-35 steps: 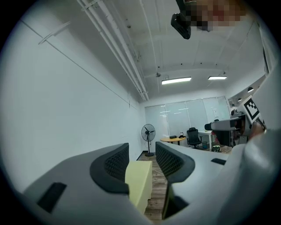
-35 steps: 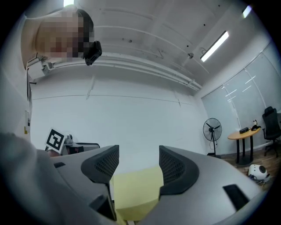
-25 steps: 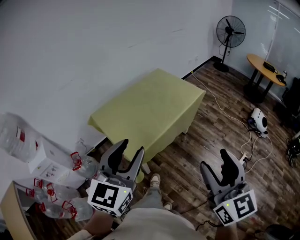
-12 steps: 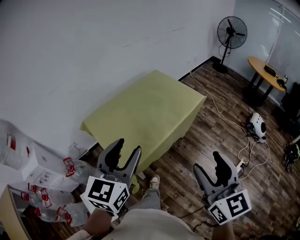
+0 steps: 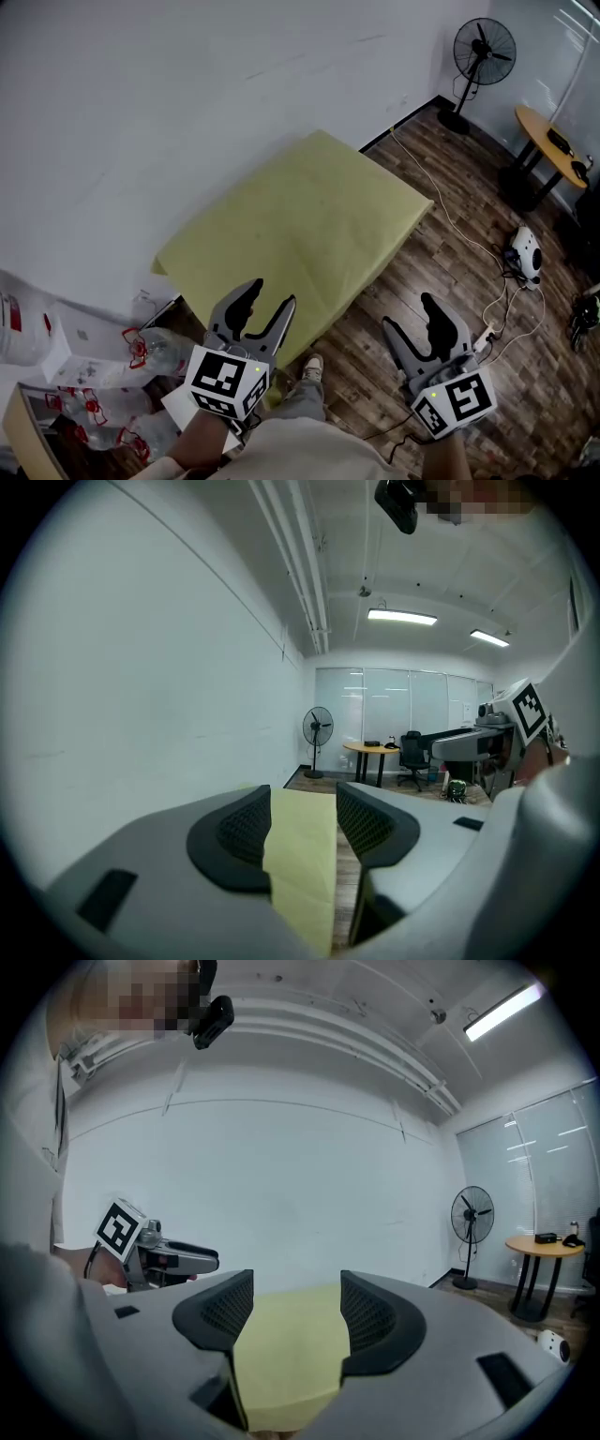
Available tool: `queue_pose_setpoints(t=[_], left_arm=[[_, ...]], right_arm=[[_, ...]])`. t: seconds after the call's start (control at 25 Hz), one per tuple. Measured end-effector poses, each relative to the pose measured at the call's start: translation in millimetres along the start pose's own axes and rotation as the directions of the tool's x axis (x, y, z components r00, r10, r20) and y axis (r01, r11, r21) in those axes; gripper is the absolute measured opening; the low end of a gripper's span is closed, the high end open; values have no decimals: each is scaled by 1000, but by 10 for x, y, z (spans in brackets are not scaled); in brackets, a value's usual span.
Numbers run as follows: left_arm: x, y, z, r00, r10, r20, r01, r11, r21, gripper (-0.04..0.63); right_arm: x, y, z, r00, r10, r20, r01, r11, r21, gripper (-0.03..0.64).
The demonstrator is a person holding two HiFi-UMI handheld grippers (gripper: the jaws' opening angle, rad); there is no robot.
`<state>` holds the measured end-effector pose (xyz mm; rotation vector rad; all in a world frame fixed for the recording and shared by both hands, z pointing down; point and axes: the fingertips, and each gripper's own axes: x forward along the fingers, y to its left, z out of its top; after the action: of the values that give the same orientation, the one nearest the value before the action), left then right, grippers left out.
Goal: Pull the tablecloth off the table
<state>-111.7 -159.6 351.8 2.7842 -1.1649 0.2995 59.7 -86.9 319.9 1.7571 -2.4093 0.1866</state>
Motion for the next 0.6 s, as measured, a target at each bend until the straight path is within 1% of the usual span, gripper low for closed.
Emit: queue_pose_setpoints(t=[0.24, 0.4, 0.48, 0.6], left_arm=[[649, 494, -165, 998, -25, -64, 24, 1000, -5, 219], [977, 661, -349, 993, -41, -111, 39, 999, -17, 222], [1115, 743, -463, 989, -50, -138, 46, 998, -29, 222], [1275, 894, -656, 982, -57, -178, 45, 997, -68, 222]], right_arm=[[874, -299, -156, 997, 5, -76, -4, 1000, 9, 310], [1282, -467, -334, 992, 17, -123, -14, 1000, 22, 318], [1475, -547, -465, 988, 20, -155, -15, 999, 36, 327], [1756, -604, -701, 976, 35, -213, -20, 997, 71, 328]])
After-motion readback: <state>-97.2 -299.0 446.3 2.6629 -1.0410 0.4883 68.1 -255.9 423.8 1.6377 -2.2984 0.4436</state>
